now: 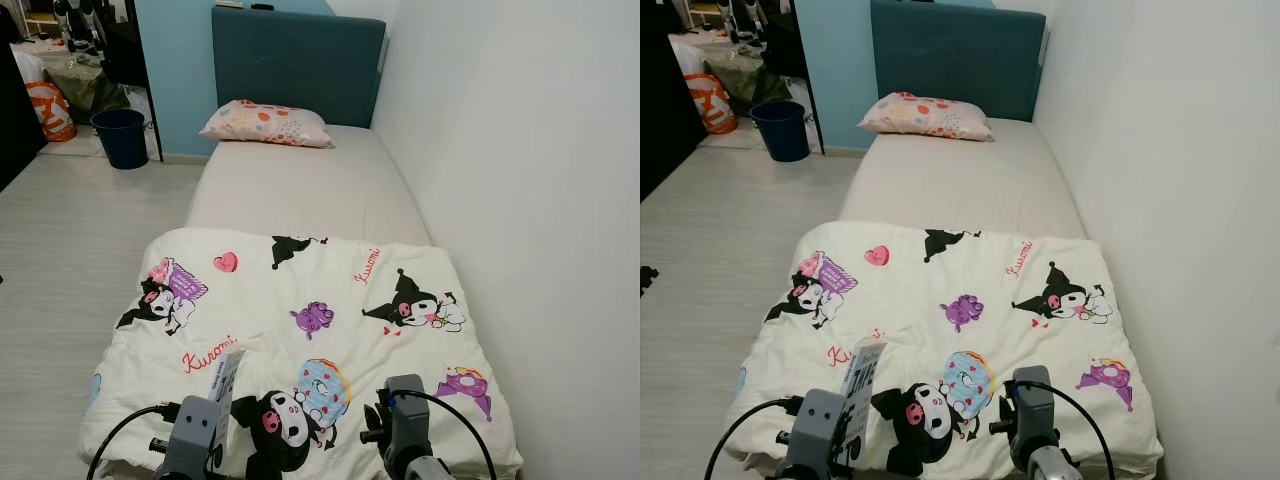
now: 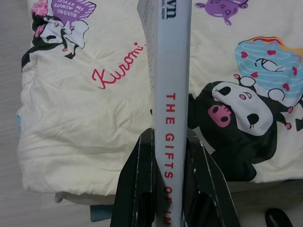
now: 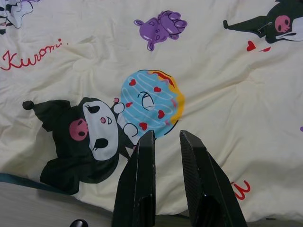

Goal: Clean up the room

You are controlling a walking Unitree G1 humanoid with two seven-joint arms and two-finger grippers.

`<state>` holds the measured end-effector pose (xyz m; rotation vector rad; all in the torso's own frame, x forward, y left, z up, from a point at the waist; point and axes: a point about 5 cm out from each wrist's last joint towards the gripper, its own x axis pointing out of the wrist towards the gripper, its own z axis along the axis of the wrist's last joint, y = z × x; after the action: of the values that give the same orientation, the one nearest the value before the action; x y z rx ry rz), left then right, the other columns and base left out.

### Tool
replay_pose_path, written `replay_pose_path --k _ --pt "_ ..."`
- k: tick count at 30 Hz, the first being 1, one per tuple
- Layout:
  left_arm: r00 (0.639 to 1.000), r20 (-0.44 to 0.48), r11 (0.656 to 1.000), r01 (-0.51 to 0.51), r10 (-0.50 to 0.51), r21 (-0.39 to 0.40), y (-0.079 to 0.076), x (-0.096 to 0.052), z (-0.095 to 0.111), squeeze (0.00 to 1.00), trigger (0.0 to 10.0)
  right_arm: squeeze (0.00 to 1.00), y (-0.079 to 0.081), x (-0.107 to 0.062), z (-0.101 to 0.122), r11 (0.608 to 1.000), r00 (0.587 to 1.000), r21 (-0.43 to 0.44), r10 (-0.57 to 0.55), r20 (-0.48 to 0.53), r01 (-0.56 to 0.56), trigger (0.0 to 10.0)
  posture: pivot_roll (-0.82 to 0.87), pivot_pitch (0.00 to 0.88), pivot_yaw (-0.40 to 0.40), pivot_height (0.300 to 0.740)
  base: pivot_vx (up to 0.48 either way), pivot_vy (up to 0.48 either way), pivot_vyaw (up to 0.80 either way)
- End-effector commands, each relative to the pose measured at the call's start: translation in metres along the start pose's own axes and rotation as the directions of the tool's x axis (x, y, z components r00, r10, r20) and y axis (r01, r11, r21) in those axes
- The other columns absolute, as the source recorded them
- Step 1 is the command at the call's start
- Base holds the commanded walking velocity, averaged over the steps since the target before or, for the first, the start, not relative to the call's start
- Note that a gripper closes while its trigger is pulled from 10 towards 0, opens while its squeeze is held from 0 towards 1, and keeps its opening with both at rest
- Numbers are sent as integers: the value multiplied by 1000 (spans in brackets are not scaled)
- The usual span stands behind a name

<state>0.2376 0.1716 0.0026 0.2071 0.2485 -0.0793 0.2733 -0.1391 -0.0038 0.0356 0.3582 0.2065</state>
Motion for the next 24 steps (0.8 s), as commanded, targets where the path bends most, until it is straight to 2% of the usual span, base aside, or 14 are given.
replay_pose_path --k 1,6,9,12,14,16,20,24 --pt "1000 13 1000 13 -13 2 -3 0 2 0 10000 0 -1 -1 -3 1000 1000 8 -6 -7 6 10000 33 136 -83 728 0 0 0" --pt "1000 5 1000 15 -15 4 -5 -1 2 0 10000 0 1 -3 -6 999 999 44 33 -21 -32 10000 34 138 -81 728 0 0 0" --pt "1000 0 1000 16 -16 5 -5 -2 0 0 10000 0 8 -5 -5 995 995 37 95 -2 -95 10000 33 139 -79 728 0 0 0" --pt "1000 -4 1000 17 -17 6 -5 -3 -1 0 10000 0 9 -5 -4 994 995 48 101 7 -101 10000 33 139 -79 728 0 0 0" --pt "1000 -5 1000 15 -15 5 -5 -3 -1 0 10000 0 7 -4 -6 997 997 35 72 -15 -72 10000 36 141 -81 728 0 0 0" --pt "1000 -14 1000 9 -9 -4 -4 -3 -3 0 10000 0 4 -3 -6 997 999 -68 29 -19 -30 10000 37 141 -79 728 0 0 0" --pt "1000 -28 1000 -5 4 -27 -3 -4 -5 0 10000 0 2 -3 -5 996 1000 -87 8 -13 -9 10000 38 140 -77 728 0 0 0" --pt "998 -53 998 -23 20 -62 -2 -5 -9 0 10000 0 -2 -5 -9 998 999 -68 -17 -27 15 10000 35 134 -75 728 0 0 0"
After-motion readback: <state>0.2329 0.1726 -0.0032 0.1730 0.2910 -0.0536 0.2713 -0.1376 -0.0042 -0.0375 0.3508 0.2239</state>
